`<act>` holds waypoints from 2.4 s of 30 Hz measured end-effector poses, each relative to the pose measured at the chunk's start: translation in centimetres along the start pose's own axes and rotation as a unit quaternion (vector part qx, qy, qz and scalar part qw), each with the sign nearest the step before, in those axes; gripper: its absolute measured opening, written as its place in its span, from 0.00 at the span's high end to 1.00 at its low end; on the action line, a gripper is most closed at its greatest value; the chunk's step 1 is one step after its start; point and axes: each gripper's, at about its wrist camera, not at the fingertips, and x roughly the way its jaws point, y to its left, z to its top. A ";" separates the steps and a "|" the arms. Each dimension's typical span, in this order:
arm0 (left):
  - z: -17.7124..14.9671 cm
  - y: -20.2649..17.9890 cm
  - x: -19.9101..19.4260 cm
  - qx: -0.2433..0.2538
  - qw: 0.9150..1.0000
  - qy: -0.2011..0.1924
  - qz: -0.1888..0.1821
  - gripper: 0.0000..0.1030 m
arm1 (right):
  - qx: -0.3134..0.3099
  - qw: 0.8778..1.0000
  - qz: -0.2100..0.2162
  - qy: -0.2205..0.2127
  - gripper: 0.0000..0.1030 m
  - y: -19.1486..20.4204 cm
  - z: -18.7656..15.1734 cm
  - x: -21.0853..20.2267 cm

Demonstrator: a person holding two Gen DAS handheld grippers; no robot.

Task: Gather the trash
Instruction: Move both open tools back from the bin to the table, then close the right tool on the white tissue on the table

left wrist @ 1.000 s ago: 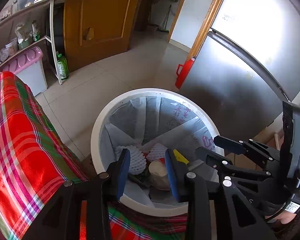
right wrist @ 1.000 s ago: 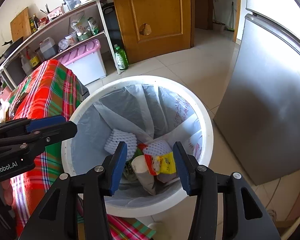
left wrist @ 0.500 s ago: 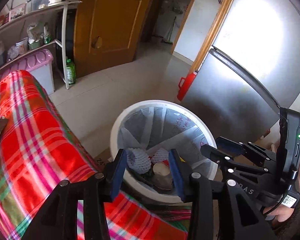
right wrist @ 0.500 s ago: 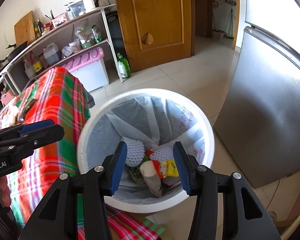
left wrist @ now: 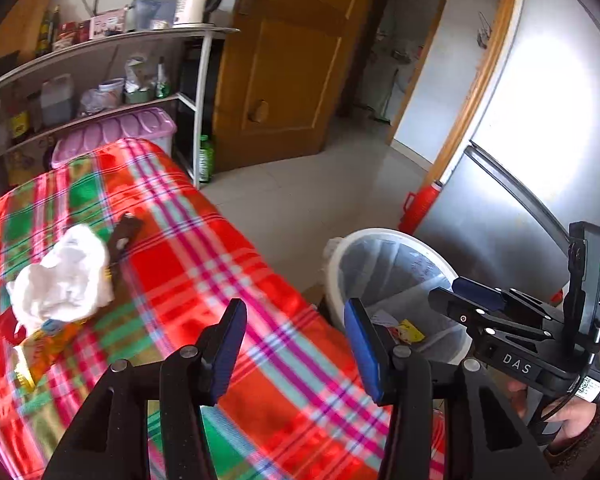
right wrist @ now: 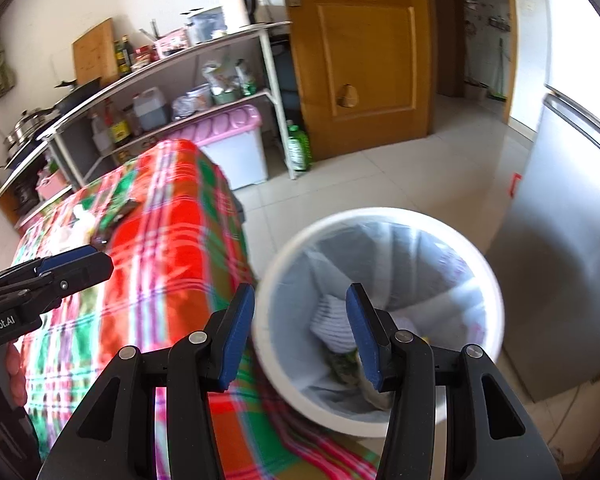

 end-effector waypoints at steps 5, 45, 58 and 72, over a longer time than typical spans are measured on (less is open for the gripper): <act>-0.4 2.8 -2.3 -0.014 1.000 -0.016 0.021 0.50 | -0.016 1.000 0.025 -0.003 0.52 2.9 0.4 0.4; -4.0 21.7 -10.9 -0.153 0.978 -0.060 0.130 0.38 | -0.149 0.975 0.162 0.032 0.39 25.7 3.9 9.4; -4.3 22.4 -10.3 -0.160 0.978 -0.051 0.123 0.38 | -0.166 0.972 0.152 0.068 0.39 27.3 3.5 12.6; -4.4 21.8 -9.5 -0.155 0.980 -0.041 0.117 0.38 | -0.152 0.974 0.157 0.058 0.85 26.2 3.4 12.0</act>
